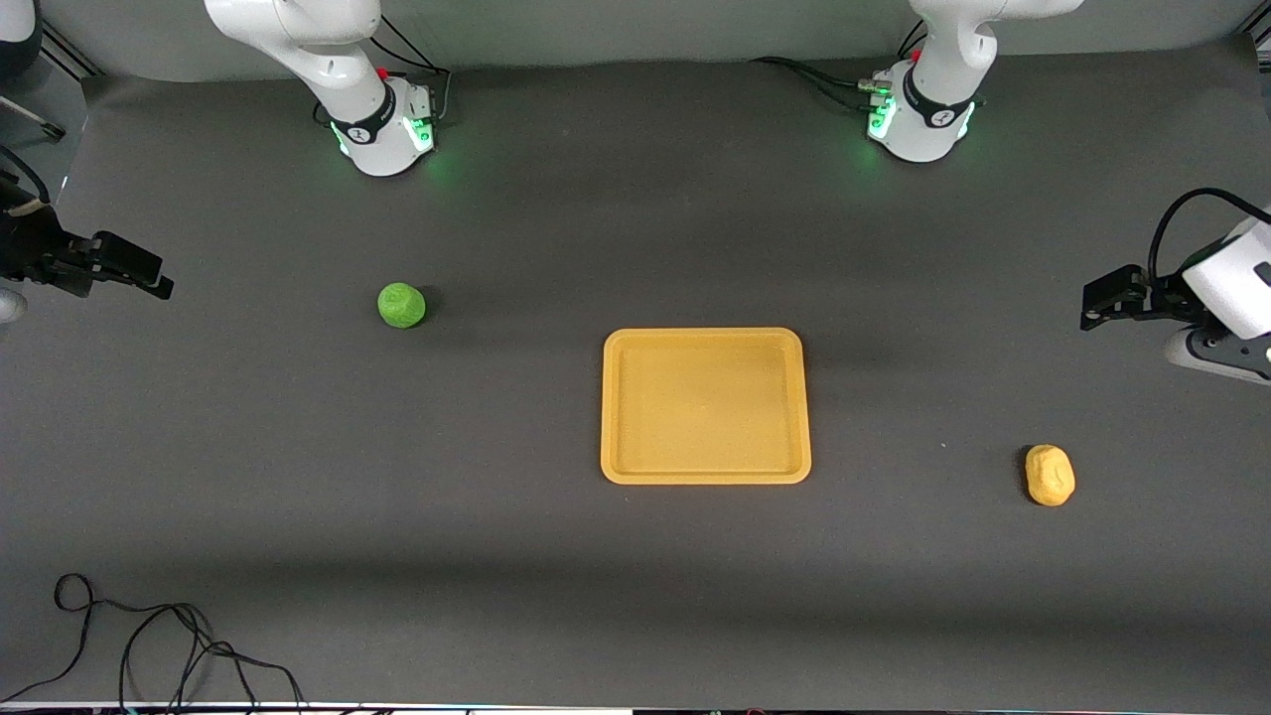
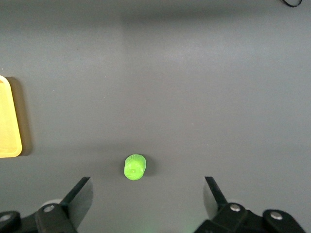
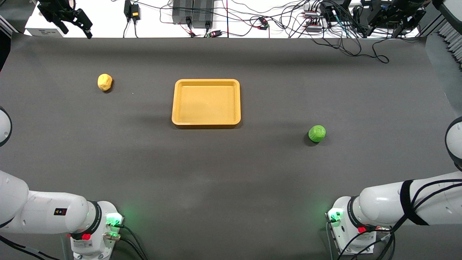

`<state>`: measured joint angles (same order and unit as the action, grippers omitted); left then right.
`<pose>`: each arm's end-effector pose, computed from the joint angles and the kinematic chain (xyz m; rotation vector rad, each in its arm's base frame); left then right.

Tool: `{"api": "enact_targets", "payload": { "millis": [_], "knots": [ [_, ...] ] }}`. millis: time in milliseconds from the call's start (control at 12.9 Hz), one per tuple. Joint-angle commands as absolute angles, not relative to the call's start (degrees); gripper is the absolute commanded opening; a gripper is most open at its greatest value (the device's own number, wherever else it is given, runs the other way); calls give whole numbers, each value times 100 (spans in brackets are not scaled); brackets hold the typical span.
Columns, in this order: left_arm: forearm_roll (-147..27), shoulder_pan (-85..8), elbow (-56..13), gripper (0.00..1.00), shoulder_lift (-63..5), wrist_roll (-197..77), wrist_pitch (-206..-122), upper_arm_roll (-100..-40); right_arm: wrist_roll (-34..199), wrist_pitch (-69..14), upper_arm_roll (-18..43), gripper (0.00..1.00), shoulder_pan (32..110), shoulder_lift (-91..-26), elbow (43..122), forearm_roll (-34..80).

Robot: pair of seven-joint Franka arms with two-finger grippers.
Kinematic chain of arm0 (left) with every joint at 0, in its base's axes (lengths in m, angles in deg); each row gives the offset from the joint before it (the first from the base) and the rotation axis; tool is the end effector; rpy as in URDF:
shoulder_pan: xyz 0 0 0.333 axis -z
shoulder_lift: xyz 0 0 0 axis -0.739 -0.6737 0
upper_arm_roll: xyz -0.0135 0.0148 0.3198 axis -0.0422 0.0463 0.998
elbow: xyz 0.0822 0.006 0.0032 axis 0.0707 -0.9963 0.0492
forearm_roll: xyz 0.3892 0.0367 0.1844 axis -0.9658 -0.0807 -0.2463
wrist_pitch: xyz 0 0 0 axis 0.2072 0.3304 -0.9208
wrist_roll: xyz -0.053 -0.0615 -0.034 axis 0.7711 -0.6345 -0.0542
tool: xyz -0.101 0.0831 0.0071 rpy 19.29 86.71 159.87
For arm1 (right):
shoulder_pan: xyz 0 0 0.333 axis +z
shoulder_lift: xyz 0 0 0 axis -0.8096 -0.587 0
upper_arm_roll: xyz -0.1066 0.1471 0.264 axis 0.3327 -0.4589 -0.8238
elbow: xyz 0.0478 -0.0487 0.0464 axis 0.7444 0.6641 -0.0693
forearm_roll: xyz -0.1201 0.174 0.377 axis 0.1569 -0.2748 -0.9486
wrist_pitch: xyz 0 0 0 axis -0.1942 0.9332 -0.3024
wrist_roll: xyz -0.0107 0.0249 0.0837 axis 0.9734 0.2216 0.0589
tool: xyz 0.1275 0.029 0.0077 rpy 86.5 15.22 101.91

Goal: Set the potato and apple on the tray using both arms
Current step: 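Lower the left gripper onto the yellow potato while the right gripper approaches the apple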

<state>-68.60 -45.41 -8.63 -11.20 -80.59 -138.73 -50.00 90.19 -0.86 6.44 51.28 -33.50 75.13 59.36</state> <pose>0.6353 -0.0071 0.5562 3.1075 -0.4064 -0.0702 0.5855 -0.0202 0.6010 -3.1233 0.1301 0.0436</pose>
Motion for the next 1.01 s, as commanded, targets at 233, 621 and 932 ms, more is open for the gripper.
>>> {"api": "enact_targets", "payload": {
  "millis": [233,621,932],
  "knots": [
    [-6917,-4475,-906,100,-1089,-7970,-13899,-5018,8989,23,588,100,5054,-3427,7387,5946],
    [-6988,-4667,-2433,100,-1534,-7960,-15969,-4983,8990,58,588,100,5080,-3287,7711,5816],
    [-6900,-4967,-2383,100,-2756,-8162,-16684,-4992,9199,-573,588,100,5510,-1982,9464,5718]
  ]
}}
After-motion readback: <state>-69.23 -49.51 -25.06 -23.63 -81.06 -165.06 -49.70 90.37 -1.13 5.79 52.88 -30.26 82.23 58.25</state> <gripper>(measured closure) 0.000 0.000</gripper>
